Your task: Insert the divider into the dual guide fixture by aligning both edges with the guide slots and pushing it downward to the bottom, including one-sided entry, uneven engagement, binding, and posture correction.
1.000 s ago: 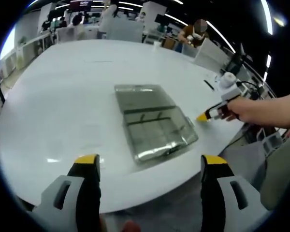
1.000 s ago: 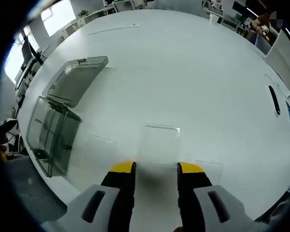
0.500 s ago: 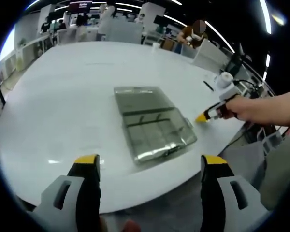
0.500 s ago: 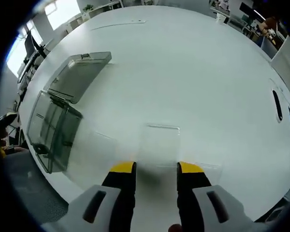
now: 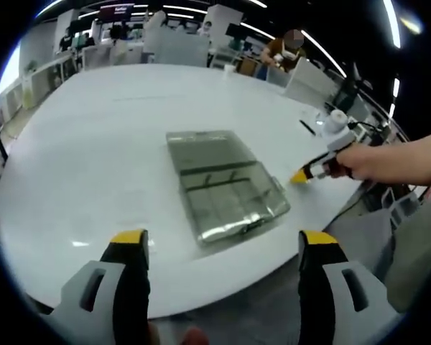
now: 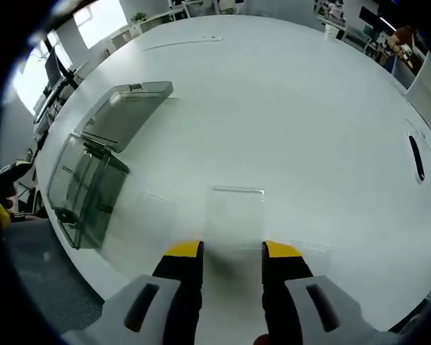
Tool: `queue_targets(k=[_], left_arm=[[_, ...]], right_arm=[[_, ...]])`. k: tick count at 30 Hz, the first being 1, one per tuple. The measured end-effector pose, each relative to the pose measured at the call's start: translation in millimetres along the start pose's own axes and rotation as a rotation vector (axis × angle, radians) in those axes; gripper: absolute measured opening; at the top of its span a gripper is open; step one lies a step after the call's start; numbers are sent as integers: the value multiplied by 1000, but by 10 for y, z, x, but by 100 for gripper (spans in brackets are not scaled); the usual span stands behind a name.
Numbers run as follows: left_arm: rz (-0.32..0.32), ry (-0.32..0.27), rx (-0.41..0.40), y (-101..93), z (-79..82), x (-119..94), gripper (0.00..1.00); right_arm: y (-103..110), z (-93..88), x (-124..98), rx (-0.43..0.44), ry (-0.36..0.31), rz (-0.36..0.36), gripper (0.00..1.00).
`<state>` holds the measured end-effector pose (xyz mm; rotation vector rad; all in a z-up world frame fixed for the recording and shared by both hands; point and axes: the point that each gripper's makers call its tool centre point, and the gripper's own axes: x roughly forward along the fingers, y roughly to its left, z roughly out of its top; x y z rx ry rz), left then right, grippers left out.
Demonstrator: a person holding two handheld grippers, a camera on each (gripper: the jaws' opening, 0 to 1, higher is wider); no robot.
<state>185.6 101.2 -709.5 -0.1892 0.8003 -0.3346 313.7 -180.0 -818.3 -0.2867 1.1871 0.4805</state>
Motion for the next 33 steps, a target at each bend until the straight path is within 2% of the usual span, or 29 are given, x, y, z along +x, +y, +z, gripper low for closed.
queue_targets(k=[13,21,33], left_arm=[[0,1,1,-20,-31,-20,83],[1,2,2,-24,-30,-24,83],[-2,2,2,-30,-31,-19,83]], right_arm=[[-34,-32,-26,-10,-5,5,27],[-57,-68,-46,13,9,21,27],[1,34,-162,-17,-26,41,27]])
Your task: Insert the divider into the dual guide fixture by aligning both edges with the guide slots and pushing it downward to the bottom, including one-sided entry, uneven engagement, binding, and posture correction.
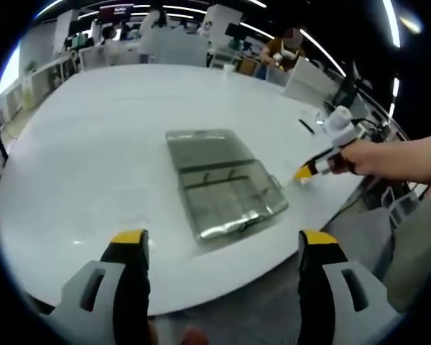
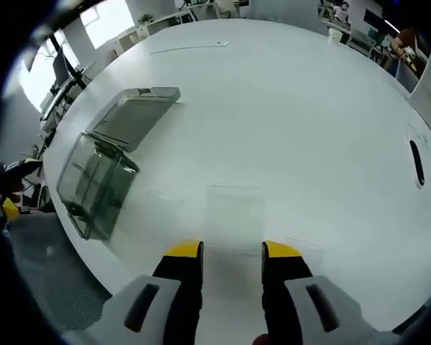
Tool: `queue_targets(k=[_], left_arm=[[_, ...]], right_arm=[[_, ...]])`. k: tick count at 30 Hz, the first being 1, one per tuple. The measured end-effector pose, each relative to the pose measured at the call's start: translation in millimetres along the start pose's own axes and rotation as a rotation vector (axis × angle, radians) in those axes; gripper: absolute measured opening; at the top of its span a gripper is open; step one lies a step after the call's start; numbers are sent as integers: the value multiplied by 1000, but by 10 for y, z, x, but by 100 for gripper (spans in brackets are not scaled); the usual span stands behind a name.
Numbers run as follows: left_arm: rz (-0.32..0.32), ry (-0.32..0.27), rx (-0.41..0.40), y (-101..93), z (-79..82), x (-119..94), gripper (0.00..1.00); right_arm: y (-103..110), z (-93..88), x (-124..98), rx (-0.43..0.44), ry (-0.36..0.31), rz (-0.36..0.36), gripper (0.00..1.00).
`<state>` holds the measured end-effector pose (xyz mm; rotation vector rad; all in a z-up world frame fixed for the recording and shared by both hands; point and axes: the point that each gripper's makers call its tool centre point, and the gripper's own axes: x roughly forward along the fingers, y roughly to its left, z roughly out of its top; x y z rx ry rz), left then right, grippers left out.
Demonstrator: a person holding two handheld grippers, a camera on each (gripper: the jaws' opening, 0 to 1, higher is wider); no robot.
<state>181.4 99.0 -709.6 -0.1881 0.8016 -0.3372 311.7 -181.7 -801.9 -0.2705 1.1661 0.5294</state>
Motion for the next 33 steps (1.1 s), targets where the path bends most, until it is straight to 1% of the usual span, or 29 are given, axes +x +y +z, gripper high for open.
queue_targets(k=[6,7,10,13,25,29,33], left_arm=[[2,-1,0,10,-7,-14,83],[2,-2,0,5,-8,-16,83],[-1,-1,3,-14,-15,-22,83],[-5,-1,6,-39,-23,-25,83],[-26,3,17,-138,-43,-11,81],[-39,1,18,-177,-14,14,80],[-73,-19,25,-254,66,55,80]], right_arm=[[87,4,-56,-7,-22,23,27],[119,15,-70,4,-32,38,27],[136,11,-113,-4,-41,42,27],[180,40,-168,32,-68,71,27],[323,112,-384,3,-133,98,27],[372,121,-438,-5,-150,108,27],[437,132,-510,-23,-169,118,27]])
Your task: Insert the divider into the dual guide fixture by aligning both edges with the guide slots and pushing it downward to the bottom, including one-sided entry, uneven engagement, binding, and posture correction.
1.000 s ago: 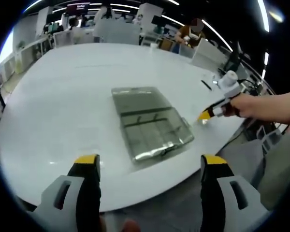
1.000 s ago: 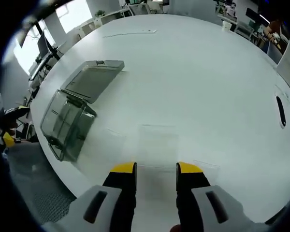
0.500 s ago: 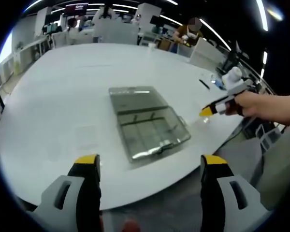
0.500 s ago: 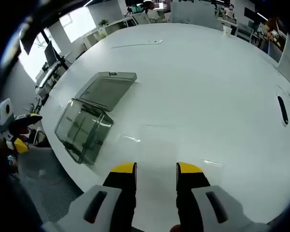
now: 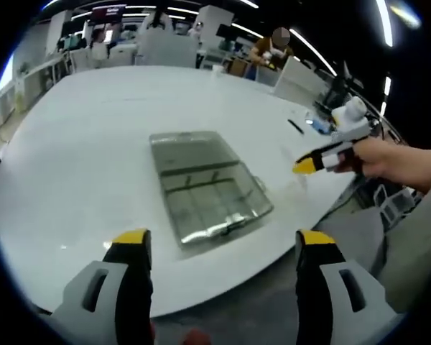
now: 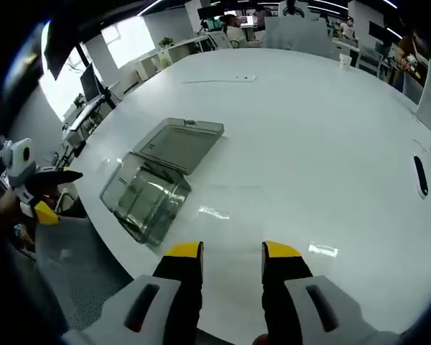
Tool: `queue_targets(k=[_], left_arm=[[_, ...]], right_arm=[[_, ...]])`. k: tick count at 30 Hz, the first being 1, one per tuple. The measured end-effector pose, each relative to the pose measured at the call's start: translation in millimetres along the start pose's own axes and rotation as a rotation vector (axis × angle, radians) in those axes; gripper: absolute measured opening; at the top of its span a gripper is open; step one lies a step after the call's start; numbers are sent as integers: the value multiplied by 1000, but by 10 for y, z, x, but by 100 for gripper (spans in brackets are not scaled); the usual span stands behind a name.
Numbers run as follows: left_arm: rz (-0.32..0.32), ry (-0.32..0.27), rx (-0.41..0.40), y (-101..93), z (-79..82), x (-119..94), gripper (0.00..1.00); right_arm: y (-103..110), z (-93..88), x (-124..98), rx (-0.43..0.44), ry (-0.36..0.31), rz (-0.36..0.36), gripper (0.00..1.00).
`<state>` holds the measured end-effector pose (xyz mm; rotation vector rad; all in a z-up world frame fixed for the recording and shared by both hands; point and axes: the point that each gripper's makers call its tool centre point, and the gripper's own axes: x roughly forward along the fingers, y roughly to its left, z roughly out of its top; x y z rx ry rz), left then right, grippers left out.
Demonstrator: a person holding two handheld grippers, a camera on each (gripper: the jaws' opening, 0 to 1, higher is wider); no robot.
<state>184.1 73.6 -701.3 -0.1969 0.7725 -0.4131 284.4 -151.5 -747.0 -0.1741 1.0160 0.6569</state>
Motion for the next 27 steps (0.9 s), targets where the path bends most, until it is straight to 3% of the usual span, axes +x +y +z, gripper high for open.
queue_targets(k=[10,15,18,27], left_arm=[[-69,-20,-1,-166,108,71,71],[-82,-18,3,-208,102,84,70],[-89,-22,4,-215,105,83,68],[-96,-35,-5,-208,115,55,62]], right_arm=[[163,96,-54,0,-50,51,27],[269,176,-99,7,-74,83,27],[339,278,-144,-11,-122,99,27],[453,325,-176,-37,-145,132,27]])
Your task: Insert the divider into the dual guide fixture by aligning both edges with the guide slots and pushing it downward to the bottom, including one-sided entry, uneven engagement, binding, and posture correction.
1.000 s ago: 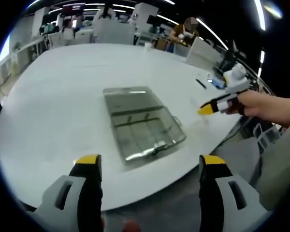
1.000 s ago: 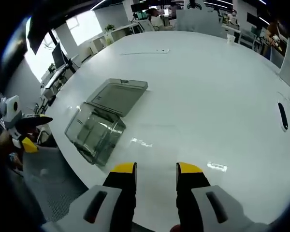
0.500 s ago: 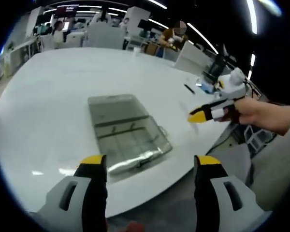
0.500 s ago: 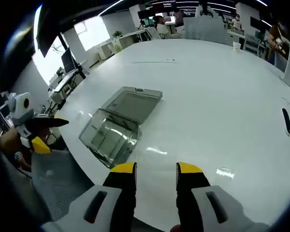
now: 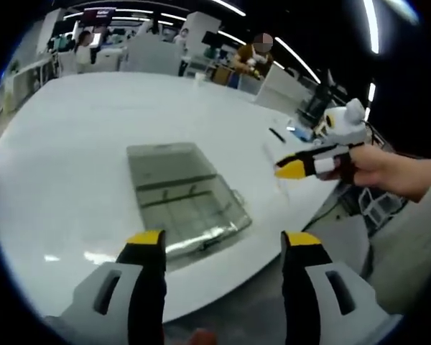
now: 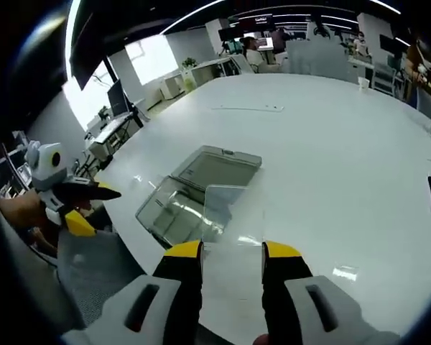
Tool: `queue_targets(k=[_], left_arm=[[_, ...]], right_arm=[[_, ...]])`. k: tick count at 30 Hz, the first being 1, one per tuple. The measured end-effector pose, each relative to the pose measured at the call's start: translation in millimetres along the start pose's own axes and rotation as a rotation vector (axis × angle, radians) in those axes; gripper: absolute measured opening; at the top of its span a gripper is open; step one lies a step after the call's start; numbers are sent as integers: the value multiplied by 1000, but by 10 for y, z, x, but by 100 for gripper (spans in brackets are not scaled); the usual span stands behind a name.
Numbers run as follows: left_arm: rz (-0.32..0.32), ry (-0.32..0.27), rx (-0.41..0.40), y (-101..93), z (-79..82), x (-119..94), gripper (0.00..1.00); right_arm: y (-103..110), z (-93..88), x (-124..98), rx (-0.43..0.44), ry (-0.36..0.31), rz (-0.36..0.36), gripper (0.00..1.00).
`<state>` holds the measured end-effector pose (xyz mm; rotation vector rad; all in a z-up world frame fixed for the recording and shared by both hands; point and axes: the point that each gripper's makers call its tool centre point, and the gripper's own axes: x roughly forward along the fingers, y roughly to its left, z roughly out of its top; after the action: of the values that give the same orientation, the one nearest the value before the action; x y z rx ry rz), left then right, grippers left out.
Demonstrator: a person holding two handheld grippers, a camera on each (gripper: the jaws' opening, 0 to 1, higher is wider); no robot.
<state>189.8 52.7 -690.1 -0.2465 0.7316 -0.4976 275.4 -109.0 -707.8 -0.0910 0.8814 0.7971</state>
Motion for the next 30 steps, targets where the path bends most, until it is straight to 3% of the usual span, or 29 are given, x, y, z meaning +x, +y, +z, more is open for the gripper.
queue_targets(k=[30], left_arm=[[-28,-25,20,-34,127,-36,57]], right_arm=[[342,187,-48,-143,-106,110,27]])
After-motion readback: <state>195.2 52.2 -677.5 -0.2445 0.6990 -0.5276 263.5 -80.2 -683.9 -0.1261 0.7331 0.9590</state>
